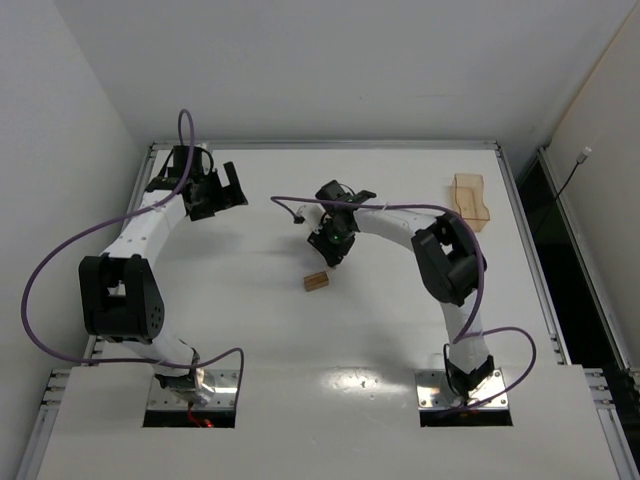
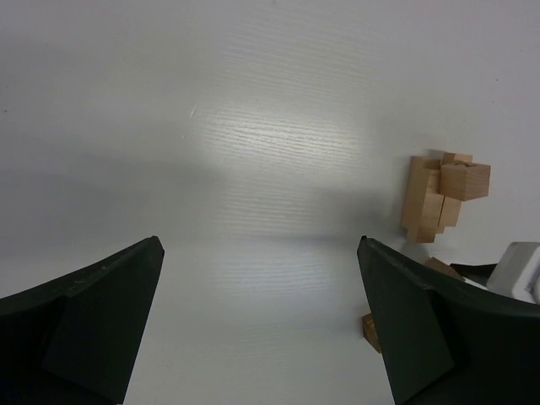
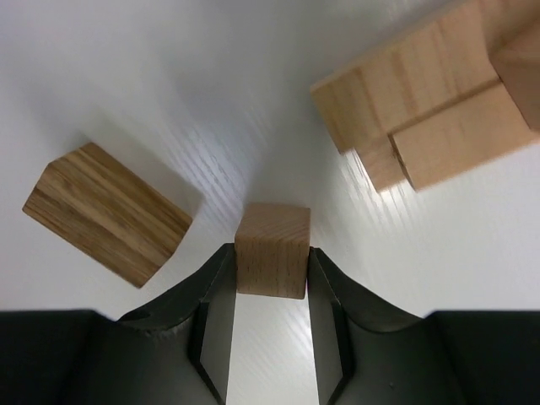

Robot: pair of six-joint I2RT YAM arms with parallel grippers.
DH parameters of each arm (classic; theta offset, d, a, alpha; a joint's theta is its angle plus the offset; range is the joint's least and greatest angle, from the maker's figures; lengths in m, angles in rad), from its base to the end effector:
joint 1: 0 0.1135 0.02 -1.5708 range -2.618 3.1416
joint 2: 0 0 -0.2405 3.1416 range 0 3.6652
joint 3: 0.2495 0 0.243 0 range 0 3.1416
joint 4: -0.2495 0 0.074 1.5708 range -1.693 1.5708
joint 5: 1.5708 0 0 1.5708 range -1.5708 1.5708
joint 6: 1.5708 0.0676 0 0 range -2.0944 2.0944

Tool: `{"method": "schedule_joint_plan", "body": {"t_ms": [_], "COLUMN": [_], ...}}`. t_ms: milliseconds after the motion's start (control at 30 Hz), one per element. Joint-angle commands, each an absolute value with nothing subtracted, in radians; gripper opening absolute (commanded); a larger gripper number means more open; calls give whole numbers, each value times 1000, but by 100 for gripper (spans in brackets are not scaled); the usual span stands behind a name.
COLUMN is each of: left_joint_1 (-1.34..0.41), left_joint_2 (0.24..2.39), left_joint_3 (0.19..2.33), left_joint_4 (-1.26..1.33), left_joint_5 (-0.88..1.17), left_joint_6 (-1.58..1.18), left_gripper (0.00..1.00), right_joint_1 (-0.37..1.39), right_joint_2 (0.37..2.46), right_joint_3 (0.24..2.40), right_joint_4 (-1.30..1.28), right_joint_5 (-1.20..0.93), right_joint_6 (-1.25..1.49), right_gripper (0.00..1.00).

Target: Build the wood block tower

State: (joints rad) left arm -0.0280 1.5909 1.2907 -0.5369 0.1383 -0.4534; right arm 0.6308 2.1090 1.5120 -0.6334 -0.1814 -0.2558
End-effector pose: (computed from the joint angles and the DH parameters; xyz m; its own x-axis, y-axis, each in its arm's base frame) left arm 0.3615 -0.0195 0.2369 -0.7200 -0.4138 -0.5571 -0.2173 0.8968 -0.3854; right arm 0.3309 0.2568 0.1048 -0.5774 -0.7298 -0.3660 -0.8009 0.5934 0.0800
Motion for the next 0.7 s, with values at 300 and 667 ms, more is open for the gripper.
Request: {"method": "schedule_joint_plan", "body": {"t_ms": [300,667], "left_joint_1": [-37,-37], "left_joint_2": [1559,1540], "left_joint_3": [1273,1273], "left_joint_4": [-503,-503], "left_joint_5": [137,118], "left_joint_6": [-485,-485], "left_gripper": [99,99], "right_joint_1": [689,707], "right_joint_2": [1807,1985], "right_joint_3": [1650,1756], "right_joint_4": [-702,-755], "right_joint_5": [58,153], "right_joint_6": [280,540], "right_gripper": [0,0]}}
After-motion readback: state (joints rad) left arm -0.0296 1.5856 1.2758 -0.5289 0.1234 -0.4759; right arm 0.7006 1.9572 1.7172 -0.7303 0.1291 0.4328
